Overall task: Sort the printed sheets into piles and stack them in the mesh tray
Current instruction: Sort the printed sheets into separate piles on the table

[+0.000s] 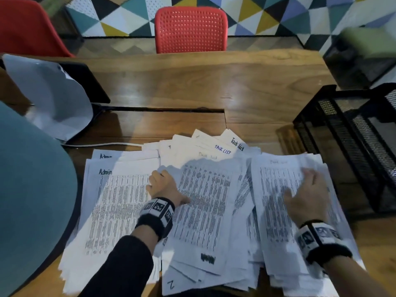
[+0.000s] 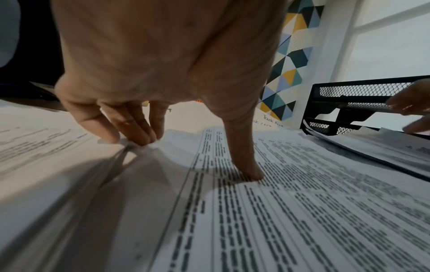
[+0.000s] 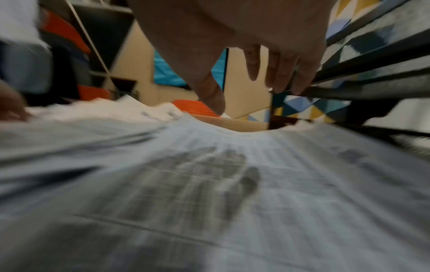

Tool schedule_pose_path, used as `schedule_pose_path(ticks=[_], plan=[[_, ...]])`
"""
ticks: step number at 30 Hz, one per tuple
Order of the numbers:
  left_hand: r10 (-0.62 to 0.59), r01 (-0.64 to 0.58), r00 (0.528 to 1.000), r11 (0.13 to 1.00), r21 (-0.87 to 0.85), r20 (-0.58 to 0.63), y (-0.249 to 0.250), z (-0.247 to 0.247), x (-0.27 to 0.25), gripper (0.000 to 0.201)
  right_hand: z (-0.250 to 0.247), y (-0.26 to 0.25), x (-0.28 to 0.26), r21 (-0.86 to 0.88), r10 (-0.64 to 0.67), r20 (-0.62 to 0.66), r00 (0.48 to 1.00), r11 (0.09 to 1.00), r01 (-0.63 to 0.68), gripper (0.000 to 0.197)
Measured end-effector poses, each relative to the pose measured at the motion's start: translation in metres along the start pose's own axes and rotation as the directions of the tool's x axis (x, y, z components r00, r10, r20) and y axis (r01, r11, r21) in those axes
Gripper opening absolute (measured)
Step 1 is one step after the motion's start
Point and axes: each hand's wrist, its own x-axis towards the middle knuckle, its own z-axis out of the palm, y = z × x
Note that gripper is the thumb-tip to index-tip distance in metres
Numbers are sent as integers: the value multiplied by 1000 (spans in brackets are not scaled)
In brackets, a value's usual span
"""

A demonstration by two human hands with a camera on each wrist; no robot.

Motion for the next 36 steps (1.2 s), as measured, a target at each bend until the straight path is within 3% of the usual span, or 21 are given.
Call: schedule_pose_path(ticks=[2, 4, 6, 9, 11, 15, 18, 20, 24, 29, 32, 35, 36], plan=[[-3, 5, 999, 999, -53, 33, -1, 1, -1, 127, 13, -37, -22, 214, -33, 209, 977, 977, -13, 47], [-2, 6, 999, 996, -86, 51, -1, -1, -1, 129, 31, -68, -35, 324, 0, 467, 884, 930, -172, 49], [8, 1, 998, 990, -140, 62, -4, -2, -2, 126, 47, -90, -39, 327, 73, 564, 822, 895, -303, 58], [26, 29, 994, 880, -474, 109, -7, -5, -10, 104, 63, -103, -38, 313, 189, 524, 831, 865, -393, 70], [19, 50, 994, 803, -594, 108, -6, -4, -15, 91, 63, -104, -34, 319, 205, 488, 848, 863, -392, 53], [104, 16, 983, 782, -623, 155, -3, 1, -21, 66, 52, -84, -30, 477, 75, 421, 904, 830, -290, 12], [184, -90, 978, 798, -596, 99, -9, -1, -19, 38, 54, -62, -35, 505, 102, 381, 919, 809, -299, 15], [212, -137, 975, 805, -577, 64, -12, 0, -18, 34, 55, -51, -37, 575, 146, 390, 909, 732, -365, 13], [146, -87, 989, 760, -644, 38, -18, 4, -18, 30, 43, -48, -42, 739, 183, 448, 875, 476, -477, 13], [81, -25, 996, 595, -803, 28, -18, 1, -27, 27, 38, -49, -44, 798, 146, 559, 816, 174, -577, 24], [110, -14, 993, 488, -873, 45, -17, 0, -28, 25, 43, -49, -45, 816, 62, 566, 822, 97, -570, 29], [201, -24, 978, 375, -927, 56, -13, -4, -35, 10, 51, -53, -46, 839, 26, 529, 848, 135, -527, 9], [242, -40, 969, 364, -931, 53, -11, -4, -36, 16, 52, -52, -47, 833, 4, 539, 842, 143, -534, 30]])
